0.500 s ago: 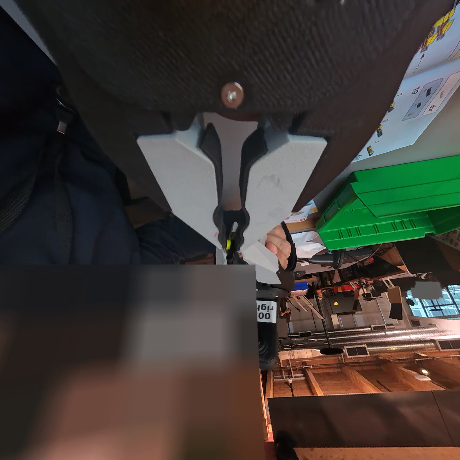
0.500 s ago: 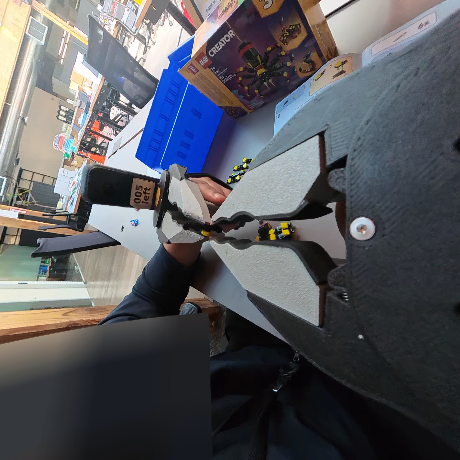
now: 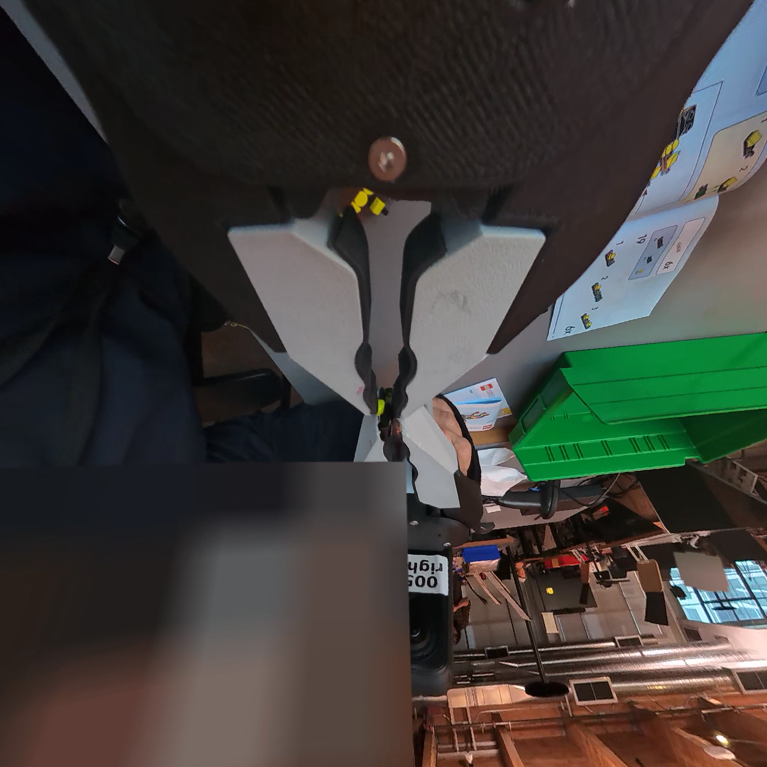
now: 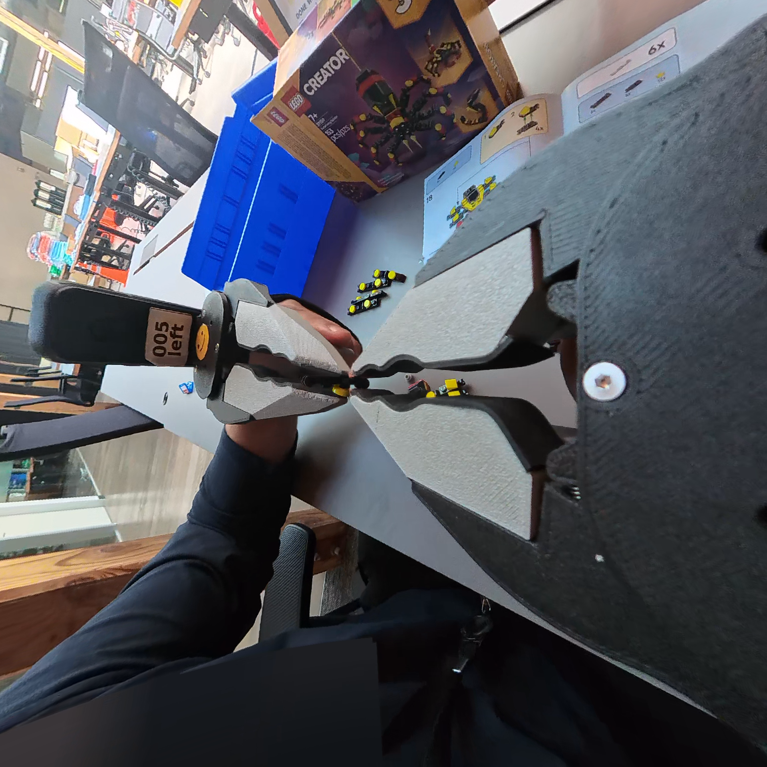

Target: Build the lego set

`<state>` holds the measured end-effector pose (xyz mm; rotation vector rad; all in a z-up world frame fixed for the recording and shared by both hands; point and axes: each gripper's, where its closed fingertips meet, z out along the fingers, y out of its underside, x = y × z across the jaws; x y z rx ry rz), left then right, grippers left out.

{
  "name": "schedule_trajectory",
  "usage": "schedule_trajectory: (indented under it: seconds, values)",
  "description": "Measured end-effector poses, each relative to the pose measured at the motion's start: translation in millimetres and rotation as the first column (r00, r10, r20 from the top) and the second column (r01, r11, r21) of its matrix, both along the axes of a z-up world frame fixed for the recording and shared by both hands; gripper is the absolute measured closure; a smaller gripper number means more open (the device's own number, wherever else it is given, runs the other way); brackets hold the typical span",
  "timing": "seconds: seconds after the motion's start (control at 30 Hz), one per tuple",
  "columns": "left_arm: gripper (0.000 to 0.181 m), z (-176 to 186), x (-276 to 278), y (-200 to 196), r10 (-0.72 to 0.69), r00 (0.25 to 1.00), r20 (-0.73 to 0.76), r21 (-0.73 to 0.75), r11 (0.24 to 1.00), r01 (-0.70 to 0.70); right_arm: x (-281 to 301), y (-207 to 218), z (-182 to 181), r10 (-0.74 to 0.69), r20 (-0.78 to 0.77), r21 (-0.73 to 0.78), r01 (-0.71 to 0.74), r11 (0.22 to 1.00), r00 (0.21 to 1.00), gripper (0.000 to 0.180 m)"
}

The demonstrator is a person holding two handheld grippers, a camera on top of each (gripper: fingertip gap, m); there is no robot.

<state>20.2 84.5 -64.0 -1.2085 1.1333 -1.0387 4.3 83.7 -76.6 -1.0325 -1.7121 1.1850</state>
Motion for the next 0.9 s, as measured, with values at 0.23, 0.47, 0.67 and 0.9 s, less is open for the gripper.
schedule_trajectory:
  seconds: [0.23,0.47,0.67,0.9]
  values:
    - [0.176,-7,-4,2,0.008,0.999,-0.033,-0.008,1.000,-0.008,-2,2,-5,0.003,0.033,-0.055,-0.001,0.998,0.999,0.178]
    - [0.176,-11,-5,10,0.040,0.998,-0.057,-0.022,0.999,-0.041,-4,10,-9,-0.017,0.040,-0.096,0.021,0.995,0.999,0.178]
    - [0.176,-13,-4,7,0.030,0.995,-0.091,-0.036,0.999,-0.033,-1,6,-8,0.044,0.022,-0.166,-0.040,0.985,0.999,0.178]
    - [0.176,-10,-6,9,0.051,0.996,-0.078,-0.010,0.999,-0.052,-1,8,-1,0.099,-0.033,-0.352,-0.105,0.930,0.995,0.177]
